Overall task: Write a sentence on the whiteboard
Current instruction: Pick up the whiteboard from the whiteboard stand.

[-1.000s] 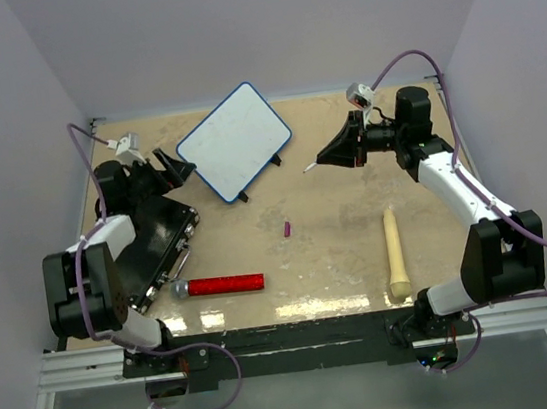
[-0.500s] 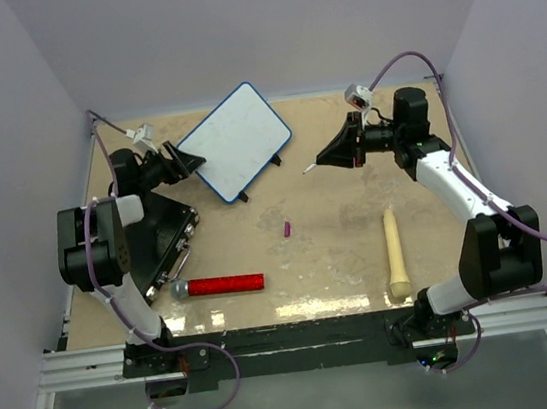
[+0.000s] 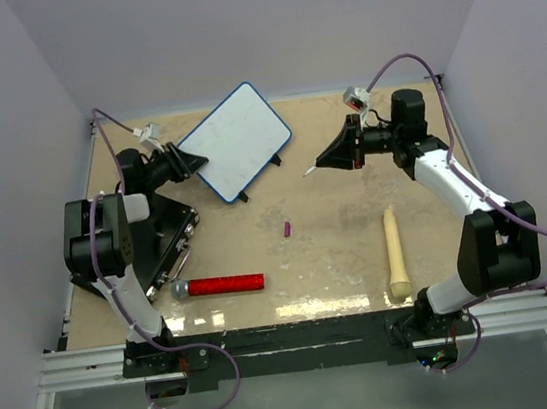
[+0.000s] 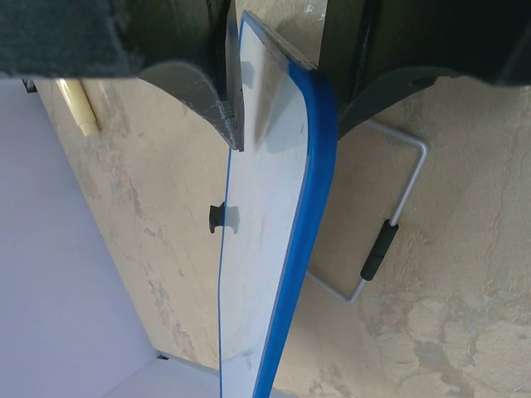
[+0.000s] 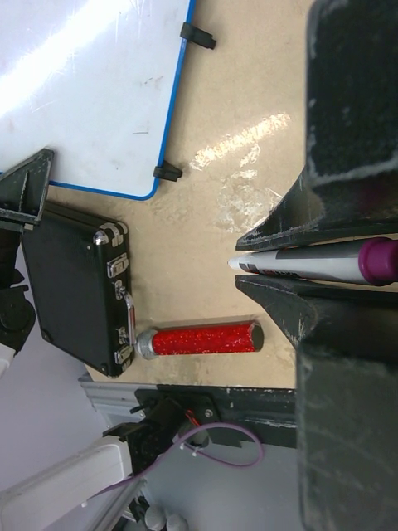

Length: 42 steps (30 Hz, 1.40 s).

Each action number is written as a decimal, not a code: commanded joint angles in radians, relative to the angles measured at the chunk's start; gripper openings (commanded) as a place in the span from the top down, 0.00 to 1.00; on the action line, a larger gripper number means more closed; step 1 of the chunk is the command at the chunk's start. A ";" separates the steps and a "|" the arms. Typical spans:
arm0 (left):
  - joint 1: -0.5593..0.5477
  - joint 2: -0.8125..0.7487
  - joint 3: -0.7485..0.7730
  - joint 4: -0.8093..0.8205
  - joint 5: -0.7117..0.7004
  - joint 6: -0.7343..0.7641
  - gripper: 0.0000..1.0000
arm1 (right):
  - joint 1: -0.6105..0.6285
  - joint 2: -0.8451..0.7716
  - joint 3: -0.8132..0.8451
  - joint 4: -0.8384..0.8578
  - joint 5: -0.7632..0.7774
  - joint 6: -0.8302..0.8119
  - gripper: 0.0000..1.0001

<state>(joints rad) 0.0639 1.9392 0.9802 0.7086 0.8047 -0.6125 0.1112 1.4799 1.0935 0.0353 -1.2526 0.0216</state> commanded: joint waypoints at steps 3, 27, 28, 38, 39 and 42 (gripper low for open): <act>-0.003 0.017 0.023 0.155 0.005 -0.043 0.64 | -0.001 0.000 0.022 -0.009 -0.030 -0.017 1.00; 0.024 -0.114 0.156 0.281 0.010 -0.247 1.00 | -0.001 0.008 0.049 -0.098 -0.016 -0.121 1.00; 0.022 -0.121 0.160 0.281 0.010 -0.250 1.00 | -0.001 0.008 0.052 -0.106 -0.013 -0.129 1.00; -0.094 -0.307 -0.033 0.381 -0.013 -0.317 1.00 | -0.002 -0.053 0.147 -0.331 0.048 -0.343 1.00; -0.114 -0.321 -0.055 0.381 -0.019 -0.314 1.00 | -0.002 -0.076 0.160 -0.366 0.058 -0.374 1.00; -0.191 -0.365 -0.136 0.382 -0.055 -0.308 1.00 | -0.001 -0.124 0.192 -0.471 0.103 -0.471 1.00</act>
<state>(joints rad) -0.0364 1.6554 0.9104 0.9482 0.7765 -0.8951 0.1108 1.4586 1.2057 -0.2913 -1.2045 -0.2901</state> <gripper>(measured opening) 0.083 0.163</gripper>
